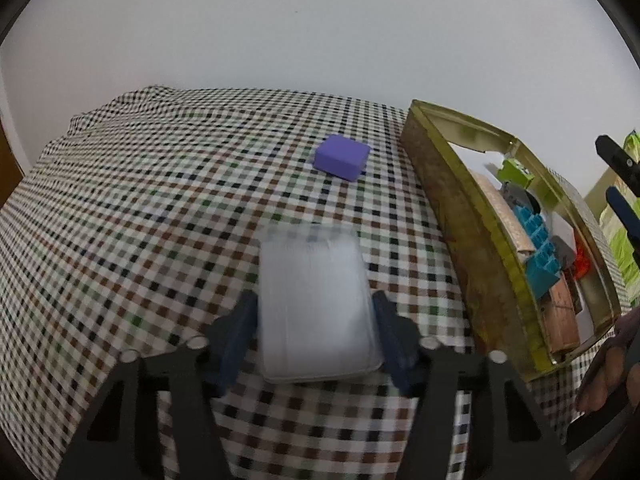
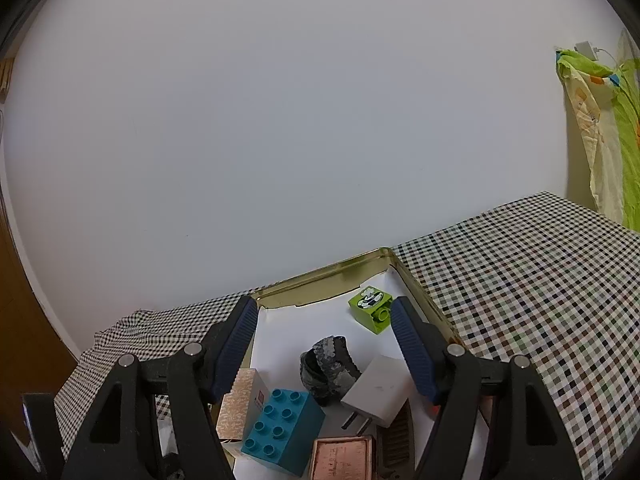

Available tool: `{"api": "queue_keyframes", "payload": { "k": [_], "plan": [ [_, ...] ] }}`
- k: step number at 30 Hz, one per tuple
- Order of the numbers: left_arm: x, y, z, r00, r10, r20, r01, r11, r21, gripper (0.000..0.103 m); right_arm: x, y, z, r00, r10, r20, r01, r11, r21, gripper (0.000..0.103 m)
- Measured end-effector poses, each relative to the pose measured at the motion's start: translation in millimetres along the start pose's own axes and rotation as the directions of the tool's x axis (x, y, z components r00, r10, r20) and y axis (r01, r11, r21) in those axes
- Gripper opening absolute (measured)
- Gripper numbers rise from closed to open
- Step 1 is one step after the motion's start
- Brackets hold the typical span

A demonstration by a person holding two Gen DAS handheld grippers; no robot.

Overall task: Organize rigid objects
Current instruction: 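Grasp the clear plastic box with the left tool, then grasp the purple cube with the right tool while the left tool holds the clear box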

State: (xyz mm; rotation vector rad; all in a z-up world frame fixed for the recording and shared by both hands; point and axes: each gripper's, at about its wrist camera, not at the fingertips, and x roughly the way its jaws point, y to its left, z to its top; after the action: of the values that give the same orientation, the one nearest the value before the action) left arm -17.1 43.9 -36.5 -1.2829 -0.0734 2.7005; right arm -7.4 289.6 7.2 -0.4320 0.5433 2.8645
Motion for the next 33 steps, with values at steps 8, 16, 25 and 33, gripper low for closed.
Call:
{"api": "queue_keyframes", "payload": {
  "k": [8,16,25,33],
  "plan": [
    [23.0,52.1,31.3,1.000,0.024,0.015,-0.024,1.000,-0.021,0.054,6.6,3.1,-2.7,1.000,-0.021,0.000,0.021,0.999,-0.049,0.071],
    [34.5,83.9,64.8,0.995,0.005,0.100,-0.007,1.000,0.023,0.054,4.1,32.6,-10.9,0.999,-0.030,0.040,0.037,0.982,-0.187,0.071],
    [40.6,103.4,76.9,0.995,0.012,0.104,-0.006,0.998,-0.061,0.054,13.4,114.1,-27.5,0.999,0.028,0.028,-0.019,0.963,-0.267,0.071],
    [45.6,122.3,77.4,0.998,0.037,0.060,-0.029,0.992,-0.124,0.054,84.7,178.1,-50.2,0.982,0.024,-0.190,-0.081,0.951,-0.299,0.071]
  ]
}}
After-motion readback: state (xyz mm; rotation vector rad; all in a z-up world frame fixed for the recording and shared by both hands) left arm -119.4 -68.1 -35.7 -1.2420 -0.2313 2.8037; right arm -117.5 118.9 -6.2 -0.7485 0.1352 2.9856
